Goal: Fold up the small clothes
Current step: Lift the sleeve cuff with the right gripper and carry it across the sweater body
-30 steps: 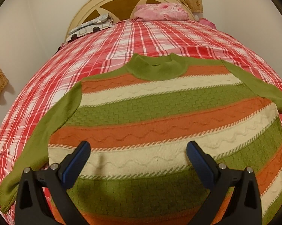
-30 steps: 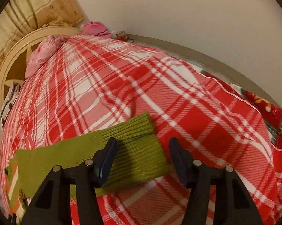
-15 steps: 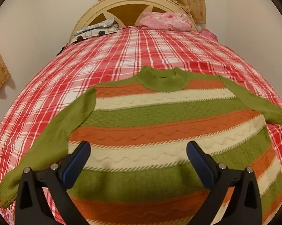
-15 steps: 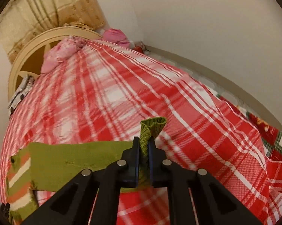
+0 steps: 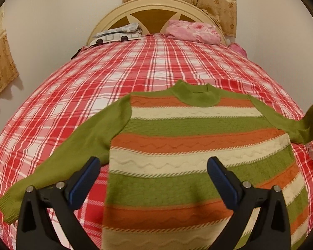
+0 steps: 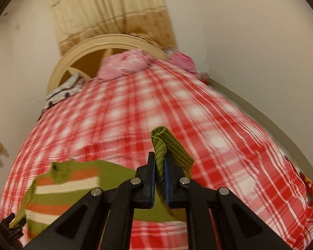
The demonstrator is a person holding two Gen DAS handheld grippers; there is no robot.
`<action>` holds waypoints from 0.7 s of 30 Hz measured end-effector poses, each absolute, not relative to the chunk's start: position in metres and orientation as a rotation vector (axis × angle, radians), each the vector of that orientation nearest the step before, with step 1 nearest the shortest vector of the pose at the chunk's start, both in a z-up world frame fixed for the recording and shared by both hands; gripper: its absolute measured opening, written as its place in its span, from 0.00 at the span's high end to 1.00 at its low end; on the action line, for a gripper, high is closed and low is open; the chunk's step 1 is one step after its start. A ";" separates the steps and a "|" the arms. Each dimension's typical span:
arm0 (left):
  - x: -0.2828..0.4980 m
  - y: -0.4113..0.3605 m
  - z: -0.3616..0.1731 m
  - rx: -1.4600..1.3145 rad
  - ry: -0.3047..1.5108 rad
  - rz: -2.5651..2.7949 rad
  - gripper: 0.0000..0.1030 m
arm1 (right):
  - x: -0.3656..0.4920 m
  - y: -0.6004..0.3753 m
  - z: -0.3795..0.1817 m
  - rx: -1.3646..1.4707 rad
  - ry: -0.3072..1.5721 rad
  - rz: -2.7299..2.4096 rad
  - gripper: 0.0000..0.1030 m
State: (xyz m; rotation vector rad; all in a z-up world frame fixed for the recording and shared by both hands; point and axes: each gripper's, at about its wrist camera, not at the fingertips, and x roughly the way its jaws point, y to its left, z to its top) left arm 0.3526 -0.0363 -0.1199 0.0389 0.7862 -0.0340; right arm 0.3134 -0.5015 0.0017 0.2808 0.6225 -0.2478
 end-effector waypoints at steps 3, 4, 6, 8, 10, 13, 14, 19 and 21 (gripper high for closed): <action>0.348 -0.023 -0.119 0.027 0.784 -0.026 0.00 | 0.323 -0.468 0.015 0.253 0.605 -0.192 0.94; 0.347 -0.018 -0.119 0.019 0.784 -0.023 0.00 | 0.326 -0.458 0.018 0.245 0.602 -0.174 0.94; 0.345 -0.009 -0.119 0.006 0.783 -0.016 0.00 | 0.332 -0.435 0.024 0.225 0.597 -0.139 0.94; 0.343 0.000 -0.118 -0.011 0.780 -0.006 0.00 | 0.339 -0.410 0.030 0.205 0.591 -0.102 0.94; 0.342 0.007 -0.119 -0.026 0.780 0.004 0.00 | 0.342 -0.392 0.033 0.189 0.584 -0.075 0.94; 0.338 0.017 -0.122 -0.042 0.783 0.009 0.00 | 0.353 -0.361 0.036 0.165 0.586 -0.026 0.94; 0.337 0.020 -0.124 -0.045 0.785 0.010 0.00 | 0.356 -0.351 0.036 0.156 0.586 -0.013 0.94; 0.334 0.033 -0.128 -0.070 0.791 0.018 0.00 | 0.368 -0.302 0.033 0.138 0.589 0.056 0.94; 0.333 0.038 -0.129 -0.079 0.792 0.023 0.00 | 0.374 -0.279 0.029 0.124 0.597 0.088 0.94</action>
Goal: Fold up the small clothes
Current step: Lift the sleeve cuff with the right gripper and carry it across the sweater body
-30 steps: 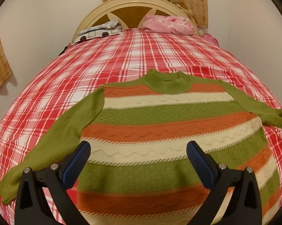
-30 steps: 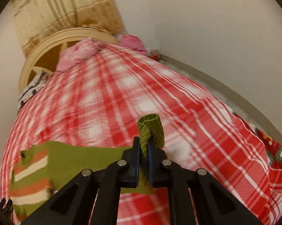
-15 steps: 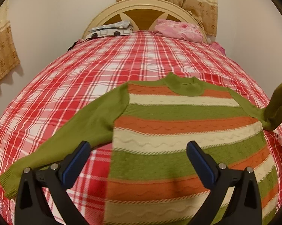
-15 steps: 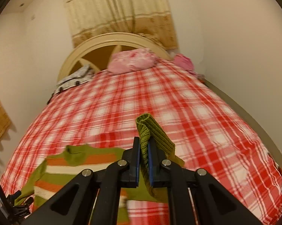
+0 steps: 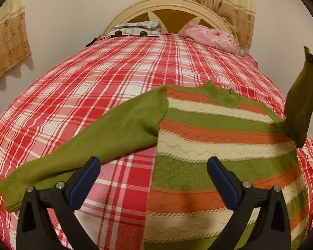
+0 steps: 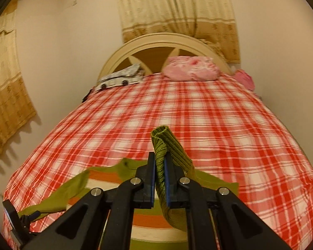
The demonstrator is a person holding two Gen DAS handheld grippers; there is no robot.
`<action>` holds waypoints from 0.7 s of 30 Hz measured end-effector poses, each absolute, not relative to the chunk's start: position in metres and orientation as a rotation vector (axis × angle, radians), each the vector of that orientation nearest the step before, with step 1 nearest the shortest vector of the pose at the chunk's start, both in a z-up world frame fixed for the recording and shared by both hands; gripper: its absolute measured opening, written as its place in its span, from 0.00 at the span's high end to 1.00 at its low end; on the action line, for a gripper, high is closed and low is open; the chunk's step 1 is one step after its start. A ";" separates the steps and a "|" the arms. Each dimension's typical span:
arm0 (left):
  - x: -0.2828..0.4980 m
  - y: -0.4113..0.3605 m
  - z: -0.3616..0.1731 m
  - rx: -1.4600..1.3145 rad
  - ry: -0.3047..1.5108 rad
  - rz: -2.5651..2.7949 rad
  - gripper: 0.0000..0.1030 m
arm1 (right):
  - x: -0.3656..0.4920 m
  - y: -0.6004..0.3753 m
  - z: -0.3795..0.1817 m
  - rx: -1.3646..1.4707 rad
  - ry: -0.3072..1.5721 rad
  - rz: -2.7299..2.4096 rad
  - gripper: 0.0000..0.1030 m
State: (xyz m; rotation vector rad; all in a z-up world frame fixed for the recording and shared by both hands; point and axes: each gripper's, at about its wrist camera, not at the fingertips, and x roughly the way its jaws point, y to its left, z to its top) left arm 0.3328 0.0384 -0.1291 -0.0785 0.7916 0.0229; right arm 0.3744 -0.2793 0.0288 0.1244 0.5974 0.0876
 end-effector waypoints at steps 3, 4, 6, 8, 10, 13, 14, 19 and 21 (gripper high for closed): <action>0.331 0.047 -0.130 -0.093 0.789 0.034 0.00 | 0.383 -0.245 0.020 0.104 0.612 0.133 0.94; 0.331 0.049 -0.131 -0.096 0.789 0.037 0.00 | 0.385 -0.232 0.016 0.094 0.614 0.145 0.94; 0.329 0.055 -0.132 -0.102 0.790 0.044 0.00 | 0.391 -0.208 0.006 0.085 0.627 0.171 0.94; 0.327 0.061 -0.133 -0.101 0.789 0.056 0.00 | 0.398 -0.184 -0.005 0.074 0.640 0.190 0.94; 0.325 0.069 -0.135 -0.099 0.789 0.070 0.00 | 0.405 -0.162 -0.021 0.080 0.664 0.215 0.94; 0.322 0.081 -0.137 -0.099 0.790 0.095 0.00 | 0.417 -0.129 -0.050 0.068 0.702 0.240 0.94; 0.321 0.086 -0.137 -0.097 0.789 0.110 0.00 | 0.418 -0.123 -0.057 0.069 0.714 0.245 0.94; 0.320 0.106 -0.143 -0.115 0.798 0.145 0.00 | 0.429 -0.094 -0.101 0.067 0.784 0.261 0.94; 0.320 0.110 -0.146 -0.124 0.805 0.151 0.00 | 0.432 -0.088 -0.112 0.061 0.802 0.262 0.94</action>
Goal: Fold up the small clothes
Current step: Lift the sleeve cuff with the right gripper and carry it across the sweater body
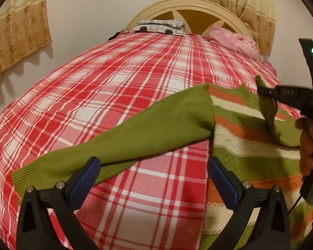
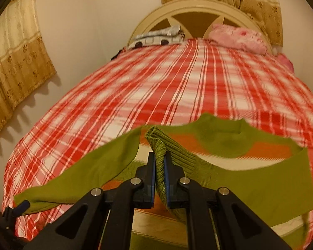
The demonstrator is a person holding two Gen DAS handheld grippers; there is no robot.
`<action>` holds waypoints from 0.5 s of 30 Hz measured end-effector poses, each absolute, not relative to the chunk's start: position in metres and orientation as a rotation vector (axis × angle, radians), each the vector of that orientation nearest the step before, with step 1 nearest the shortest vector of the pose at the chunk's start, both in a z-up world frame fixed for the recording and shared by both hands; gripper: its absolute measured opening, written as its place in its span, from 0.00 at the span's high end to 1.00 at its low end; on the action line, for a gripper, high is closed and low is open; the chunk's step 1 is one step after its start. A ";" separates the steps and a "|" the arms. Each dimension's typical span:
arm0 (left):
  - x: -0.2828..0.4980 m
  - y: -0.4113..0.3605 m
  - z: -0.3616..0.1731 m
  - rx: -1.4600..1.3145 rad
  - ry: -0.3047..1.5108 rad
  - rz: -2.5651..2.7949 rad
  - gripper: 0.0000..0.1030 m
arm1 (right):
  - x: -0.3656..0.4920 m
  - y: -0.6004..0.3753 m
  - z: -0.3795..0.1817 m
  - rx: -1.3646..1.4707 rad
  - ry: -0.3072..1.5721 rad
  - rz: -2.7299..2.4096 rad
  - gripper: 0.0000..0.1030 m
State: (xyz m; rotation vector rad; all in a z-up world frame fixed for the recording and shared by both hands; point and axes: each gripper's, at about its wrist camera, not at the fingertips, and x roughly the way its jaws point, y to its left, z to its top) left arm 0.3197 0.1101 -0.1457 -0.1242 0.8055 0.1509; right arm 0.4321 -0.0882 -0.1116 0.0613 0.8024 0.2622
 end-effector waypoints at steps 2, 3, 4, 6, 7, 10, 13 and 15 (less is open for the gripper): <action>0.321 0.112 -0.148 -0.131 0.810 0.154 0.00 | 0.434 -0.083 -0.121 0.056 0.822 0.263 0.94; 0.321 0.112 -0.149 -0.132 0.812 0.153 0.00 | 0.435 -0.080 -0.125 0.051 0.826 0.261 0.94; 0.321 0.112 -0.150 -0.133 0.812 0.152 0.00 | 0.436 -0.078 -0.130 0.044 0.835 0.261 0.94; 0.321 0.112 -0.151 -0.134 0.815 0.150 0.00 | 0.437 -0.075 -0.138 0.045 0.851 0.263 0.94; 0.322 0.112 -0.152 -0.135 0.816 0.150 0.00 | 0.437 -0.073 -0.141 0.046 0.857 0.265 0.94; 0.322 0.113 -0.154 -0.137 0.824 0.150 0.00 | 0.437 -0.068 -0.148 0.039 0.871 0.278 0.94; 0.321 0.115 -0.155 -0.135 0.826 0.159 0.00 | 0.439 -0.061 -0.155 0.027 0.883 0.281 0.94; 0.321 0.118 -0.155 -0.138 0.828 0.165 0.00 | 0.442 -0.058 -0.162 0.025 0.900 0.282 0.94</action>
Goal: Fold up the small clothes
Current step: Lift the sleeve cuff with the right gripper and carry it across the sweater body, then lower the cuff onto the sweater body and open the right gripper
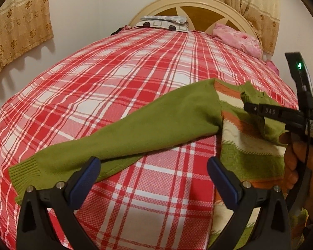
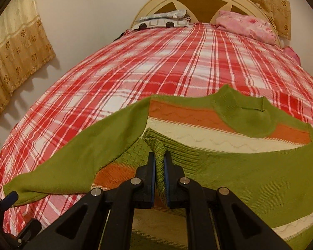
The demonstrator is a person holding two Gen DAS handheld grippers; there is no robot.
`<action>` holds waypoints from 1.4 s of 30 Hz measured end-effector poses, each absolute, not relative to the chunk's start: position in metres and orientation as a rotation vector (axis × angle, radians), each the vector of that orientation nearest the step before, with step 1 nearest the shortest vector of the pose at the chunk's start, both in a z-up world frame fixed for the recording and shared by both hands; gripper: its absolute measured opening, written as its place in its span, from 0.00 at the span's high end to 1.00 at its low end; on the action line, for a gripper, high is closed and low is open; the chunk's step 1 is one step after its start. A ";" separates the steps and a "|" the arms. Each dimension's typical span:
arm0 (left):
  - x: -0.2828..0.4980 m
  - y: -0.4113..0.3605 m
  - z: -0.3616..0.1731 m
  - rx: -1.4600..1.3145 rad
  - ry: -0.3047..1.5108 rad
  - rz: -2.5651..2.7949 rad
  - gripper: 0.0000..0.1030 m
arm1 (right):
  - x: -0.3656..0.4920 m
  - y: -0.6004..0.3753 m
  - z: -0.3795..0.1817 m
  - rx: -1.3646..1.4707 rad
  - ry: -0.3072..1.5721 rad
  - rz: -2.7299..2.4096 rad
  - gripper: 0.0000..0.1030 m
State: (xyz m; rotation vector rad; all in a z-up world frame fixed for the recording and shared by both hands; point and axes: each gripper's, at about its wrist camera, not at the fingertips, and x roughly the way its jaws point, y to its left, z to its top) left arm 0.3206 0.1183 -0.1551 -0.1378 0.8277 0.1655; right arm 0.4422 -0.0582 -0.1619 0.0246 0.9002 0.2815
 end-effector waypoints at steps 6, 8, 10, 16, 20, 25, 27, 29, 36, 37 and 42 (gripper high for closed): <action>0.317 0.128 -0.156 -0.150 0.831 0.191 0.00 | 0.440 -0.046 -0.169 0.008 0.905 0.306 0.94; 0.316 0.130 -0.157 -0.152 0.834 0.195 0.00 | 0.438 -0.042 -0.165 0.000 0.892 0.311 0.94; 0.315 0.130 -0.158 -0.155 0.836 0.197 0.00 | 0.438 -0.039 -0.158 -0.006 0.868 0.311 0.94; 0.314 0.130 -0.159 -0.158 0.840 0.196 0.00 | 0.444 -0.031 -0.161 0.004 0.880 0.332 0.94; 0.313 0.131 -0.159 -0.155 0.843 0.204 0.00 | 0.448 -0.025 -0.181 -0.008 0.941 0.334 0.94; 0.307 0.142 -0.156 -0.155 0.836 0.233 0.00 | 0.446 -0.028 -0.188 -0.007 0.980 0.367 0.88; 0.303 0.151 -0.155 -0.158 0.831 0.254 0.00 | 0.441 -0.036 -0.182 0.025 0.976 0.406 0.56; 0.298 0.160 -0.157 -0.157 0.828 0.285 0.00 | 0.434 -0.048 -0.181 0.061 0.964 0.424 0.42; 0.280 0.198 -0.167 -0.163 0.848 0.397 0.00 | 0.414 -0.055 -0.181 0.067 0.973 0.485 0.42; 0.275 0.205 -0.167 -0.168 0.844 0.418 0.00 | 0.414 -0.055 -0.182 0.069 0.986 0.485 0.42; 0.254 0.242 -0.167 -0.190 0.836 0.522 0.00 | 0.399 -0.051 -0.184 0.002 0.956 0.451 0.42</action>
